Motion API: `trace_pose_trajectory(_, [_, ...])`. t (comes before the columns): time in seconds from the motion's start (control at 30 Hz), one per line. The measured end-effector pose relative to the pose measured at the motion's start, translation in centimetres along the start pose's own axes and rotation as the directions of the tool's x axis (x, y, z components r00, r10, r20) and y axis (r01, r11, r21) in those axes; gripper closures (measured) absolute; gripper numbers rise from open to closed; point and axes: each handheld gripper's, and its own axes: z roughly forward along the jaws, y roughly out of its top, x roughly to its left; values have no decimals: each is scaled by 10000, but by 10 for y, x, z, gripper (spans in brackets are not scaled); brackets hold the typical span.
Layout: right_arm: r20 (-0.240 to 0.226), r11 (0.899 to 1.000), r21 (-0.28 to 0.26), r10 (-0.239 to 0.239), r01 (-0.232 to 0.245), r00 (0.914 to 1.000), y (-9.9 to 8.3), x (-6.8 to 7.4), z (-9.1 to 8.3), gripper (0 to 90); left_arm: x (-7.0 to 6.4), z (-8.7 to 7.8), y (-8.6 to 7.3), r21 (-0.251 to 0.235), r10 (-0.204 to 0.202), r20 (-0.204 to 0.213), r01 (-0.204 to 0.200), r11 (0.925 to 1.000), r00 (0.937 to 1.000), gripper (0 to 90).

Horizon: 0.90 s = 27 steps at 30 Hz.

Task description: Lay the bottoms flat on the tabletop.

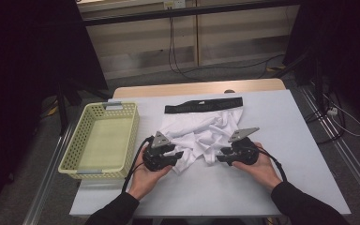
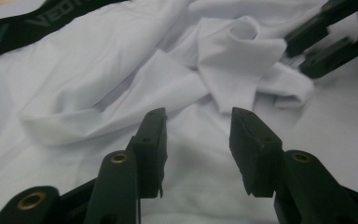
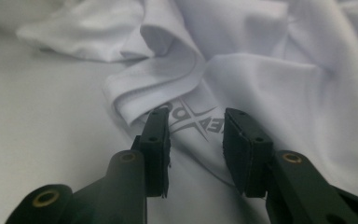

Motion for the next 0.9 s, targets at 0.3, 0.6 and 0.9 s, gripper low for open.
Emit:
trace_pose_trajectory(0.3, [279,9999,-65,119,-117,9995,0,-6,3,872,-20,47,12,498,693,587,-723,9961,9959,602])
trace_pose_trajectory(0.6, [80,9984,-352,440,-437,9990,3,-13,-16,900,-31,67,13,1070,1267,27,-1263,9862,9919,718])
trace_pose_trajectory(0.9, [47,9957,-374,855,-853,9963,0,-25,-36,900,-26,57,16,1127,866,34,-865,9899,9962,875])
